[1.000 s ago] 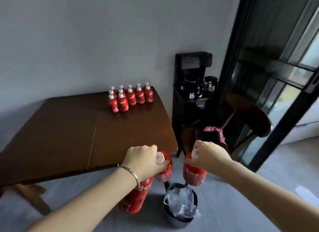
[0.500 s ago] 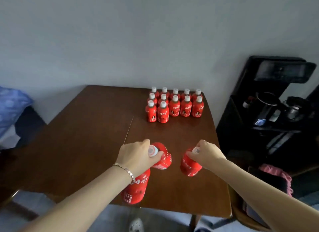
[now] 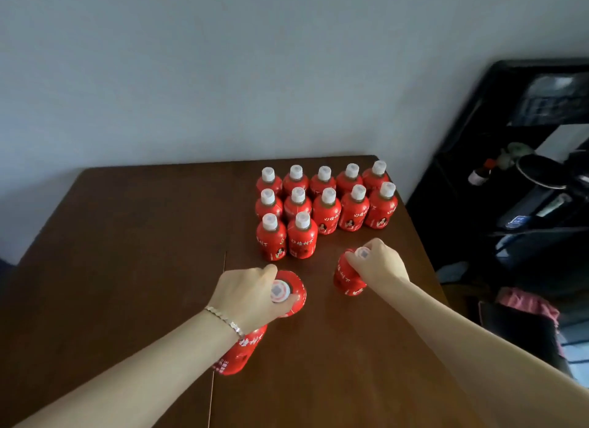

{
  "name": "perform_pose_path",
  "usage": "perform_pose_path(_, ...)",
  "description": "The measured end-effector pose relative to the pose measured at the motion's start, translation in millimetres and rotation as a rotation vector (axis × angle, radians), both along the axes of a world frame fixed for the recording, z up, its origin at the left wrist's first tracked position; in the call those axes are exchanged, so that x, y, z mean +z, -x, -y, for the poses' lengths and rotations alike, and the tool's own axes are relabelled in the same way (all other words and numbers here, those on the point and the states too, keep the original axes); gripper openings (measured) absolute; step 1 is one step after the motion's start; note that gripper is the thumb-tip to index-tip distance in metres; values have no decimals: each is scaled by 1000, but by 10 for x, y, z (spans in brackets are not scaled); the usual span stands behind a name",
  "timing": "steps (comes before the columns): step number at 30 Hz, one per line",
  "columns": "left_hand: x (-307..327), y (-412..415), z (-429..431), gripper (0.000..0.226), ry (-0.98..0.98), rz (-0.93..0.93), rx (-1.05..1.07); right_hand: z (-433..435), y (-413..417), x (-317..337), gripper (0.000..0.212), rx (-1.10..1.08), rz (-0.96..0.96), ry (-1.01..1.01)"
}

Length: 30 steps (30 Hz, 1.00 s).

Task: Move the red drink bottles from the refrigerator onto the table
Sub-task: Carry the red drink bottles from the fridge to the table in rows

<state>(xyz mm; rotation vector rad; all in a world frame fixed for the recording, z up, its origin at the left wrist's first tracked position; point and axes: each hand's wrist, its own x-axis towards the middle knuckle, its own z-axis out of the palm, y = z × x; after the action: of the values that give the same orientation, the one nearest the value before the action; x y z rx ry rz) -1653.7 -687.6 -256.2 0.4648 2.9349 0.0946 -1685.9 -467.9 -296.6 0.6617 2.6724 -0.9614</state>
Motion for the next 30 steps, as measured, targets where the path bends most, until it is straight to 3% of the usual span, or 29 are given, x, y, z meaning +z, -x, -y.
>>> perform_pose_path(7, -337, 415, -107, 49, 36, 23, -54, 95, 802, -236, 29, 41, -40, 55)
perform_pose_path(15, -560, 601, -320, 50, -3, 47, 4, -60, 1012, -335, 46, 199, 60, 243)
perform_pose_path(17, -674, 620, -438, 51, -18, 57, 40, -225, 948, -268, 55, 272, 134, 260)
perform_pose_path(21, -799, 676, -774, 51, -70, 117, 19, -472, 679, -192, 88, 573, 215, -44)
perform_pose_path(25, -596, 748, -1198, 48, -179, 156, -99, -556, 322, -332, 101, 771, 88, 85)
perform_pose_path(27, -474, 778, -1417, 47, -198, 154, -149, -689, 244, -440, 87, 698, -51, 90)
perform_pose_path(30, -413, 880, -1695, 49, -199, 146, -183, -956, 229, -550, 78, 428, -104, 89)
